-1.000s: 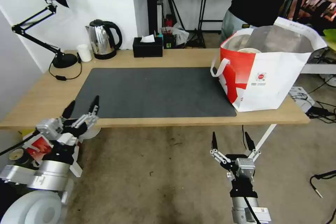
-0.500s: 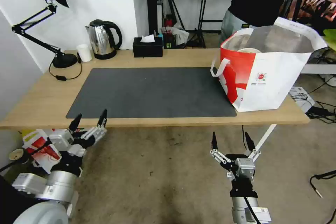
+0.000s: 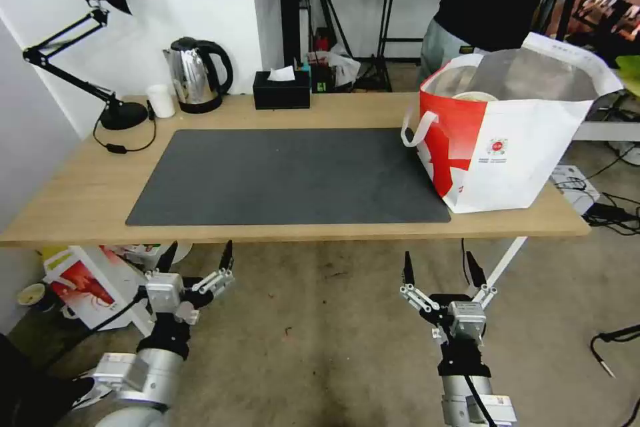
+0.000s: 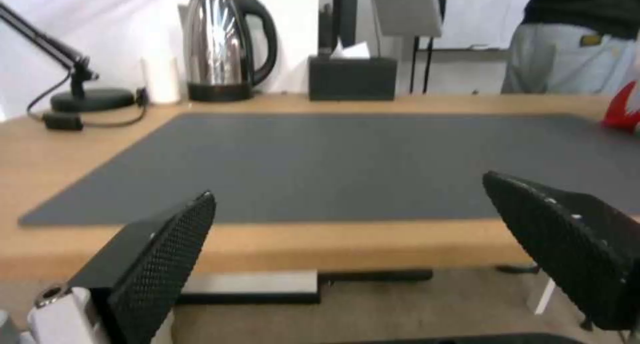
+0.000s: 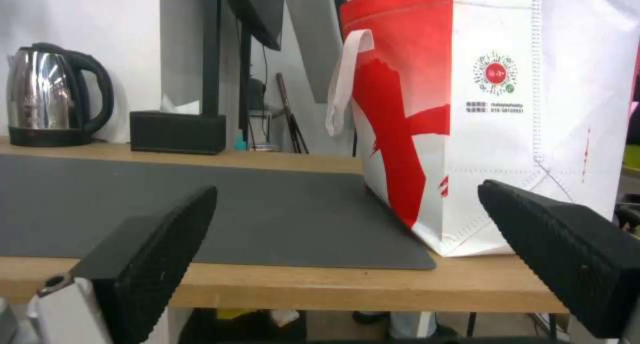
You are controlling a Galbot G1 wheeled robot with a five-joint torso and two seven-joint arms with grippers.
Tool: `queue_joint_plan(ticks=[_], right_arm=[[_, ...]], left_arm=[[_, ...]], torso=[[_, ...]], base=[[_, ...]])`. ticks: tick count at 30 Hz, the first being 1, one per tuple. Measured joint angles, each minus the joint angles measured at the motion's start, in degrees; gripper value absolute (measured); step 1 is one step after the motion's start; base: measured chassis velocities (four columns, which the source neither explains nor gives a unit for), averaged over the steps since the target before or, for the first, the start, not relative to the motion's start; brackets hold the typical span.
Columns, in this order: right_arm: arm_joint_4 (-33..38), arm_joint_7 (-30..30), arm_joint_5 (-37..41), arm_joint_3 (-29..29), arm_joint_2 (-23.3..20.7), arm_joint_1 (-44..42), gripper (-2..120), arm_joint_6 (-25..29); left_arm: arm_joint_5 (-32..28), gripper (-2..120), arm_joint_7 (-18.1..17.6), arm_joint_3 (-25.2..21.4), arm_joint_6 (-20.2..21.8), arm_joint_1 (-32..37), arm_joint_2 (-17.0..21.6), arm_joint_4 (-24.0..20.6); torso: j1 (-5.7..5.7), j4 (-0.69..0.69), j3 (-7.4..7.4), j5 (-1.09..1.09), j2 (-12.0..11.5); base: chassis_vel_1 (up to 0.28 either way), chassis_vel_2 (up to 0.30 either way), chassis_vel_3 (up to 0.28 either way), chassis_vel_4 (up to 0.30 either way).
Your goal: Pick up the trash from the table and place it into the takeout bag.
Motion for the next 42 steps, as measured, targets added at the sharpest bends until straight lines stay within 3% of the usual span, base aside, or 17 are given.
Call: queue_joint_plan(ticks=[13, 32, 42], right_arm=[[0.00, 0.00, 0.00, 0.00, 0.00, 0.00, 100, 0.00], [0.00, 0.00, 0.00, 0.00, 0.00, 0.00, 100, 0.00], [0.00, 0.00, 0.00, 0.00, 0.00, 0.00, 100, 0.00]], left_arm=[[7.68, 100, -3.45, 1.57, -6.55, 0.32, -1.24, 7.31], [11.44, 100, -4.77, 1.70, -13.91, -2.39, -1.75, 11.17], [11.27, 100, -4.73, 1.93, -14.13, -2.89, -2.34, 10.38]], torso=[[0.00, 0.00, 0.00, -0.01, 0.00], [0.00, 0.00, 0.00, -0.01, 0.00], [0.00, 0.00, 0.00, 0.00, 0.00]], base=[[0.000, 0.000, 0.000, 0.000], [0.000, 0.000, 0.000, 0.000], [0.000, 0.000, 0.000, 0.000]])
